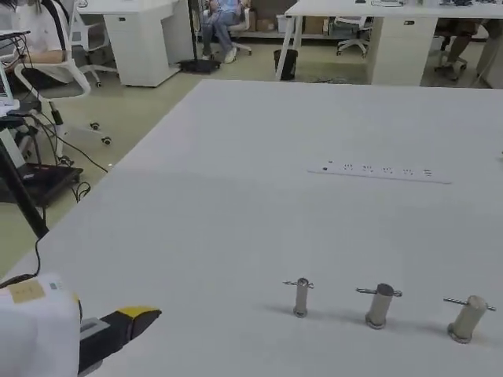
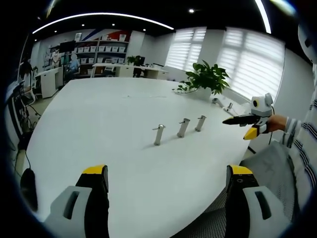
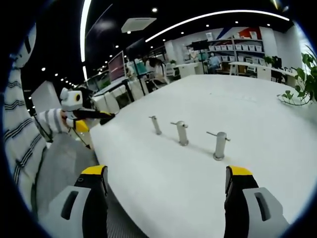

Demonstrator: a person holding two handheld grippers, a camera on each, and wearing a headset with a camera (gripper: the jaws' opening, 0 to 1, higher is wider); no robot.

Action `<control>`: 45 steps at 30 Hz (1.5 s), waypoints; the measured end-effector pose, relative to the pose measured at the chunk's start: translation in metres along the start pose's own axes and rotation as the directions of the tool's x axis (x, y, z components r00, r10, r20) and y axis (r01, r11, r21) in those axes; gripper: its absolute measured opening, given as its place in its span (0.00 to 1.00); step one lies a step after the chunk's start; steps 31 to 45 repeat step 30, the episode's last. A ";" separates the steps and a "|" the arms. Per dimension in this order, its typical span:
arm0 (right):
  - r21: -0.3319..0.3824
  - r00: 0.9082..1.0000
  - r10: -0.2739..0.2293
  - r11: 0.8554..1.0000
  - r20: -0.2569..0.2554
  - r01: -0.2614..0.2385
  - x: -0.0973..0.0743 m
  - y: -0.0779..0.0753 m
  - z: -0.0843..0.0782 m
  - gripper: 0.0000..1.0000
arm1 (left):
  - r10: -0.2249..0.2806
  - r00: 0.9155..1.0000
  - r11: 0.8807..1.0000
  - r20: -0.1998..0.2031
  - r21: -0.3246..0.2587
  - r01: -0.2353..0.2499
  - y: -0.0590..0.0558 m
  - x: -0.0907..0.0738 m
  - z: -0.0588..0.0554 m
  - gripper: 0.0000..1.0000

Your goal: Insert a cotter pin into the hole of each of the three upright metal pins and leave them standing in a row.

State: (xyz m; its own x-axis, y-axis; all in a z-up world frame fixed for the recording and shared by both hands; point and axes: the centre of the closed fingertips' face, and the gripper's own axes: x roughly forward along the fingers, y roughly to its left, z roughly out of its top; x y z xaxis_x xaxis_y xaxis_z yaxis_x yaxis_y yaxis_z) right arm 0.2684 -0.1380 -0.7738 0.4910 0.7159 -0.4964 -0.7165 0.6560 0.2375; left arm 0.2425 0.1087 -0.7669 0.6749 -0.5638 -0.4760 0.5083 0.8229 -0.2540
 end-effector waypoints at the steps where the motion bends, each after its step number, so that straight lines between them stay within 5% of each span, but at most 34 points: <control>1: -0.001 1.000 -0.001 1.000 -0.001 0.001 0.000 -0.001 0.000 1.00 | 0.003 1.000 1.000 -0.002 0.000 -0.003 0.001 0.000 0.000 0.99; 21: 0.000 0.996 -0.081 0.997 -0.035 0.081 -0.009 -0.009 -0.013 0.99 | -0.008 0.999 0.999 -0.031 0.040 0.009 0.006 0.005 -0.002 0.99; 45: -0.008 0.994 -0.097 0.995 -0.054 0.097 -0.012 -0.008 -0.016 0.99 | -0.043 0.999 0.999 -0.024 0.031 0.044 0.002 0.010 0.003 0.99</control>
